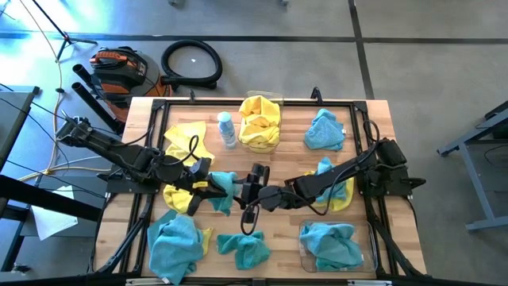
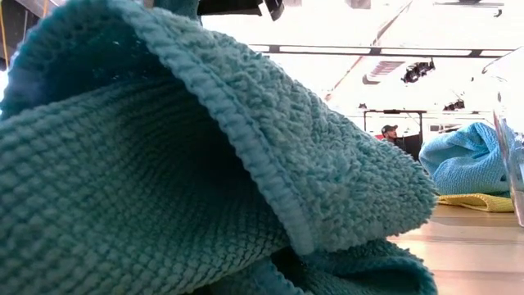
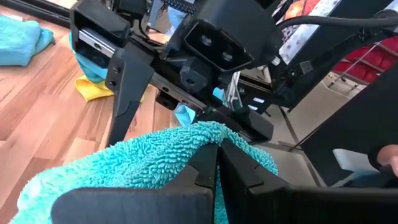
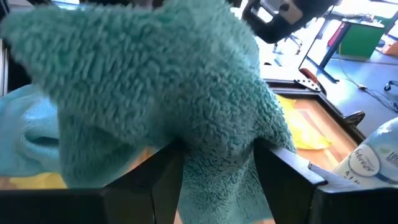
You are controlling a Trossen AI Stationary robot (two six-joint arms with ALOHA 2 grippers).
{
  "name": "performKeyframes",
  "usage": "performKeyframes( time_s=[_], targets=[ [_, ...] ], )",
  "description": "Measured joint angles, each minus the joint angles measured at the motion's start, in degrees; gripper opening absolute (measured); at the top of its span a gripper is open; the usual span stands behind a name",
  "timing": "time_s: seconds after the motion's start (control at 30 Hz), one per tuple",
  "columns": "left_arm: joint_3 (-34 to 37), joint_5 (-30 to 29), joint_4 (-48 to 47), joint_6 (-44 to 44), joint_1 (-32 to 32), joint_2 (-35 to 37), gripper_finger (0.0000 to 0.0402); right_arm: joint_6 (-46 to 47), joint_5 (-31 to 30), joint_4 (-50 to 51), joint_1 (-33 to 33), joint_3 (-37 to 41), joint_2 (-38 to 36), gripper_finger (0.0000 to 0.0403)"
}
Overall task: Sort microfiber towel by color & place in baskets
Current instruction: Put the blue towel into the bottom transparent bin
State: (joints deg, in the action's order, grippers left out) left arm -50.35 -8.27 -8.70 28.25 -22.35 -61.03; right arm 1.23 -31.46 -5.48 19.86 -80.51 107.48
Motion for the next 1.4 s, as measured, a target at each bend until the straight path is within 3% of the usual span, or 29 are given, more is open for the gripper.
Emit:
performKeyframes(
  time_s=[0.13,0.37,0.53,0.8,1.03,1.4],
  targets=[
    [0.0,0.0,0.0,-0.1,0.0,-0.2,0.0000,-0.2,0.0,0.0,0.0,0.0,0.0,0.0167],
    [0.0,0.1,2.1,-2.1,0.0,-0.4,0.0008,-0.2,0.0,2.2,0.0,0.0,0.0,0.0014],
    [0.0,0.8,2.2,-2.9,0.0,-0.5,0.0051,6.1,-0.3,8.5,1.0,0.0,-0.2,0.0031],
    [0.0,-1.6,-4.3,-2.6,0.5,-1.0,0.0128,23.0,-7.7,30.2,7.9,0.0,-5.9,0.0010],
    [0.0,-4.7,-10.1,0.9,0.6,-1.0,0.0134,40.1,-8.6,44.4,18.8,0.0,-16.2,0.0003],
    [0.0,-7.5,-10.2,1.1,0.0,-1.0,0.0133,81.1,1.7,70.8,35.6,0.0,-28.5,0.0001]
  ],
)
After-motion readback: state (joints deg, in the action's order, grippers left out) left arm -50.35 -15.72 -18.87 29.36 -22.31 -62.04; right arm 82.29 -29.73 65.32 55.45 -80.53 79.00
